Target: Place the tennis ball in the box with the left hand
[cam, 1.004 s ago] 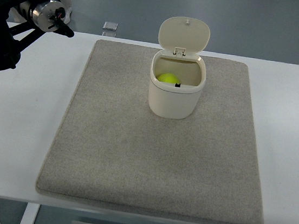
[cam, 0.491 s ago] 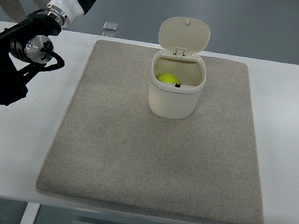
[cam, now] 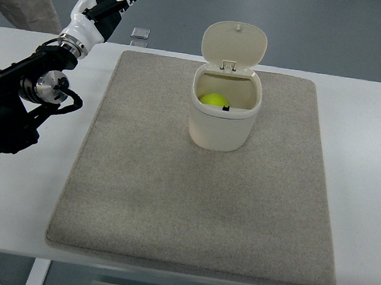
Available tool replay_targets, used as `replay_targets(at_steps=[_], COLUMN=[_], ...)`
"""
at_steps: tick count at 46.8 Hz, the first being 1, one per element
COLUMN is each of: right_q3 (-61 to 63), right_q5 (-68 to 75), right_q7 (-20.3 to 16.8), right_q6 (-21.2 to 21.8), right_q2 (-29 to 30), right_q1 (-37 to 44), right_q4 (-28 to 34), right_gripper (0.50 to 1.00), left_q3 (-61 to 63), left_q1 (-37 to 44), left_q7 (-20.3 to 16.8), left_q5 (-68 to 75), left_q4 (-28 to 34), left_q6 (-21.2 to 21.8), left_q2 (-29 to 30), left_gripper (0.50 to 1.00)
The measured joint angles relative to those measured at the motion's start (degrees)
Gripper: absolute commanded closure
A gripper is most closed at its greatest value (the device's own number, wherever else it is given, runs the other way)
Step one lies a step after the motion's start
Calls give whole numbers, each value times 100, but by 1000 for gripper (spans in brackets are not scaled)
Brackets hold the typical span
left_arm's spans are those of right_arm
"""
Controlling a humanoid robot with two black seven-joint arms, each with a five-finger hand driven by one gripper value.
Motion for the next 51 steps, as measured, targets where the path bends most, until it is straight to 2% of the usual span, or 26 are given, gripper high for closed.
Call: replay_targets(at_steps=[17, 51], right_q3=[0, 0], right_q5=[-1, -1], right_q7=[2, 3], right_q6=[0, 0], right_q2=[0, 0], right_q1=[-1, 0], right_q4=[0, 0], right_gripper=[562, 562], left_q3=[-15, -36], left_q1=[30, 100], left_q7=[0, -1], left_q5=[-2, 14], left_q4=[580, 673], left_q6=[-125, -171], left_q2=[-535, -523], left_gripper=[579, 579])
